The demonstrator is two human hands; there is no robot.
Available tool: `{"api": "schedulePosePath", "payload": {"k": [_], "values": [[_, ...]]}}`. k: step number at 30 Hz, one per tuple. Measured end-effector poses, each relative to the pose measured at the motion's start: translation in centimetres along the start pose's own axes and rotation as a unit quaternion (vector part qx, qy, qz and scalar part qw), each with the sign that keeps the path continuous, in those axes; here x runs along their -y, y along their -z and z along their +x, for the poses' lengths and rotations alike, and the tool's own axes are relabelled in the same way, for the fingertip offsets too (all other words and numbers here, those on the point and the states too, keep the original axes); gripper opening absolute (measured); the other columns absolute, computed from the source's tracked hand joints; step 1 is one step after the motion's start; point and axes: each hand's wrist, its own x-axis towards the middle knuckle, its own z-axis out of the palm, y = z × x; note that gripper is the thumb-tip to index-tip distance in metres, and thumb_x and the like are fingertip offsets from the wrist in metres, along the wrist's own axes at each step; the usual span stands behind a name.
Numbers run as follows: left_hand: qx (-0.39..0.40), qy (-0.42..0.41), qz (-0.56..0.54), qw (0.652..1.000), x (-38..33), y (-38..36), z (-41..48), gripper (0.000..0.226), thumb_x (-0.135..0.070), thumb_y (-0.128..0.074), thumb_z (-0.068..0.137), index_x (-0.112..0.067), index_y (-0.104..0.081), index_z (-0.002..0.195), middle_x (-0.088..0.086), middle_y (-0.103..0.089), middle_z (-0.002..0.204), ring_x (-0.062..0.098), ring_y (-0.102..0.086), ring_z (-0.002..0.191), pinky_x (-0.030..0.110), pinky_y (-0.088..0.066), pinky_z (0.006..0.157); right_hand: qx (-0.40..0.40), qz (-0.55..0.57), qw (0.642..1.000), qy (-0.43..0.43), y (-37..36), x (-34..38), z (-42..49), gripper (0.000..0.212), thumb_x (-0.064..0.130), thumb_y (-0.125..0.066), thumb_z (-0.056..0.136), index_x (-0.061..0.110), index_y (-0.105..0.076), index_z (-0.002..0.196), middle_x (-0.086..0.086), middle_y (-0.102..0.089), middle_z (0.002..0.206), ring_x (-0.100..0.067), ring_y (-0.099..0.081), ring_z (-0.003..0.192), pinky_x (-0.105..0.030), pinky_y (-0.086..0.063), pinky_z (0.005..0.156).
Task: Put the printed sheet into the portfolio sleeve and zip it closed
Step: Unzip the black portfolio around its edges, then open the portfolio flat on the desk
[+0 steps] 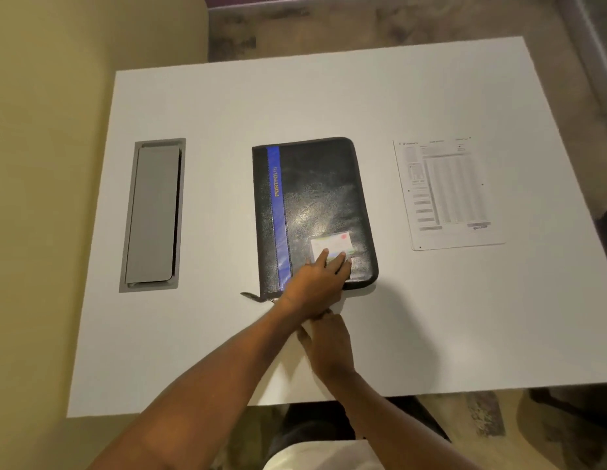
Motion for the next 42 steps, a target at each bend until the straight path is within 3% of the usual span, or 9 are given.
{"api": "schedulePosePath", "payload": {"k": [4, 8, 13, 15, 19, 25, 28, 34, 42], "values": [[-0.056, 0.014, -0.035, 0.998, -1.1, -0.7, -1.5, 0.055, -0.009, -0.051, 0.104, -0.001, -0.039, 0.157, 0.020, -0.046, 0.160, 0.053, -0.045, 0.143, 0.064, -0.058, 0.093, -0.100, -0.023, 0.995, -0.007, 3.7, -4.8, -0.9, 0.013, 0.021, -0.073, 0.093, 0.019, -0.072, 0.105, 0.002, -0.074, 0.099, -0.018, -0.070, 0.090, -0.034, -0.058, 0.083], [-0.038, 0.077, -0.141, 0.986, -2.2, 0.5, -2.3, 0.071, -0.011, -0.043, 0.107, -0.012, -0.006, 0.167, 0.009, -0.013, 0.175, 0.043, -0.014, 0.160, 0.065, -0.038, 0.117, -0.165, -0.030, 0.985, -0.043, 7.6, -6.3, 1.3, 0.008, 0.006, -0.064, 0.094, 0.010, -0.064, 0.101, -0.007, -0.067, 0.094, -0.027, -0.065, 0.085, -0.039, -0.058, 0.072], [-0.165, 0.130, -0.276, 0.938, -2.8, 2.4, -5.1, 0.079, -0.010, -0.042, 0.105, -0.025, 0.004, 0.167, -0.007, 0.007, 0.177, 0.021, 0.011, 0.163, 0.040, -0.050, 0.111, -0.071, 0.055, 0.994, -0.064, 10.2, -4.1, 5.6, 0.032, 0.020, -0.059, 0.099, 0.026, -0.052, 0.130, 0.001, -0.062, 0.130, -0.021, -0.063, 0.115, -0.038, -0.058, 0.097], [-0.241, 0.128, -0.348, 0.897, -2.7, 2.5, -6.7, 0.081, -0.005, -0.045, 0.103, -0.029, 0.000, 0.166, -0.010, 0.006, 0.176, 0.014, 0.011, 0.163, 0.023, -0.050, 0.109, 0.003, 0.023, 0.998, -0.050, 10.0, -3.5, 6.7, 0.057, 0.023, -0.060, 0.101, 0.026, -0.038, 0.154, 0.001, -0.044, 0.159, -0.022, -0.048, 0.143, -0.038, -0.045, 0.117], [-0.311, 0.180, -0.502, 0.787, -2.1, 1.3, -9.6, 0.074, -0.003, -0.042, 0.109, -0.035, -0.006, 0.165, -0.018, -0.008, 0.174, -0.002, -0.005, 0.160, 0.010, -0.009, 0.125, 0.111, -0.111, 0.987, -0.025, 9.3, -3.2, 7.4, 0.074, 0.024, -0.052, 0.104, 0.020, -0.012, 0.165, -0.004, -0.007, 0.174, -0.024, -0.013, 0.161, -0.038, -0.017, 0.129], [-0.423, 0.275, -0.558, 0.659, -1.0, -0.3, -12.8, 0.049, -0.048, -0.042, 0.108, -0.029, -0.044, 0.154, -0.021, -0.057, 0.145, 0.000, -0.054, 0.136, 0.019, -0.047, 0.112, 0.164, -0.191, 0.968, -0.023, 8.6, -3.9, 6.7, 0.072, 0.020, -0.049, 0.101, 0.017, -0.014, 0.164, -0.004, -0.003, 0.174, -0.021, -0.009, 0.161, -0.045, -0.015, 0.129], [-0.462, 0.343, -0.535, 0.619, -0.4, -0.5, -13.9, 0.022, -0.037, -0.046, 0.110, -0.031, -0.056, 0.128, -0.023, -0.064, 0.114, 0.002, -0.065, 0.111, 0.027, -0.061, 0.091, 0.171, -0.184, 0.967, -0.037, 8.3, -3.7, 6.7, 0.073, 0.020, -0.048, 0.101, 0.018, -0.013, 0.165, -0.002, 0.000, 0.175, -0.018, -0.007, 0.161, -0.044, -0.015, 0.129], [-0.509, 0.434, -0.536, 0.515, 2.5, -1.4, -15.7, 0.024, -0.040, -0.051, 0.106, -0.024, -0.063, 0.119, -0.018, -0.069, 0.101, -0.006, -0.067, 0.094, 0.010, -0.052, 0.076, 0.174, -0.174, 0.968, -0.053, 8.2, -3.3, 6.7, 0.067, 0.023, -0.048, 0.101, 0.021, -0.020, 0.162, 0.000, -0.006, 0.174, -0.017, -0.013, 0.159, -0.043, -0.020, 0.125], [-0.459, 0.588, -0.567, 0.349, 8.6, -4.7, -17.4, 0.029, -0.025, -0.072, 0.099, 0.003, -0.070, 0.094, 0.020, -0.074, 0.093, 0.021, -0.069, 0.075, 0.045, -0.064, 0.080, 0.190, -0.136, 0.969, -0.082, 8.6, -2.7, 7.5, 0.066, 0.021, -0.051, 0.099, 0.022, -0.027, 0.160, 0.004, -0.008, 0.174, -0.019, -0.017, 0.158, -0.045, -0.024, 0.124]]}}
